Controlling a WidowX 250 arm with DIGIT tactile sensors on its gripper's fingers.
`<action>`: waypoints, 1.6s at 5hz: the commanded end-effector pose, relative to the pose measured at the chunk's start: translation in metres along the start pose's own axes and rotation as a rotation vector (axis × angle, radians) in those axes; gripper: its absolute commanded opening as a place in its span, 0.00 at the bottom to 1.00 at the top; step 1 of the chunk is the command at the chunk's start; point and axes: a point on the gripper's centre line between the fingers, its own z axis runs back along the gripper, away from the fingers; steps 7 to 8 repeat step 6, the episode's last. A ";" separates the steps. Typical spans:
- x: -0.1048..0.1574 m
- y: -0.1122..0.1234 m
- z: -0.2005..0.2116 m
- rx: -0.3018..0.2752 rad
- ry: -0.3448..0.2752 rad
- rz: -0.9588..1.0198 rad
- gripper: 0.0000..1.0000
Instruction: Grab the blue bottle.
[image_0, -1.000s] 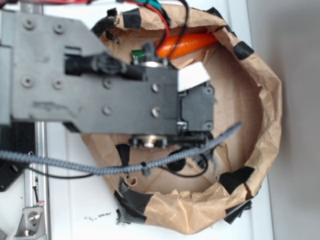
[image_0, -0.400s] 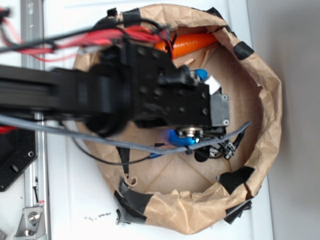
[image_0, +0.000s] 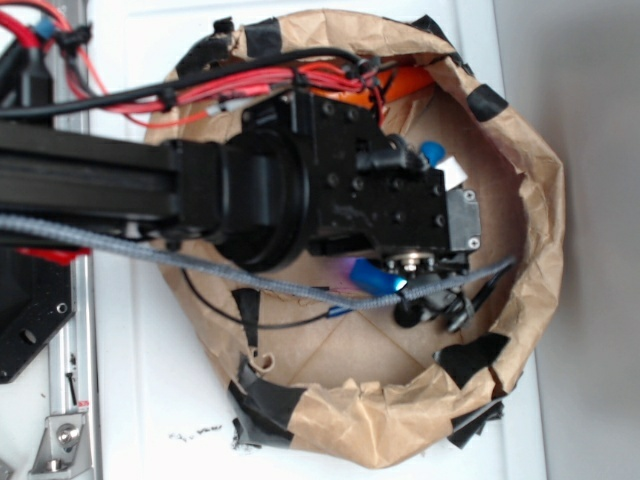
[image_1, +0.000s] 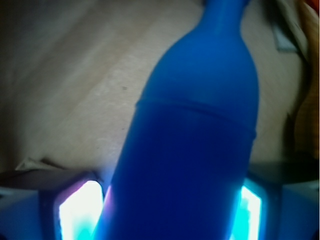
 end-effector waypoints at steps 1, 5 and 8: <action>-0.004 0.025 0.114 0.096 -0.035 -0.524 0.00; 0.009 0.035 0.143 0.011 -0.033 -0.668 0.00; 0.003 0.036 0.140 0.019 -0.043 -0.677 0.00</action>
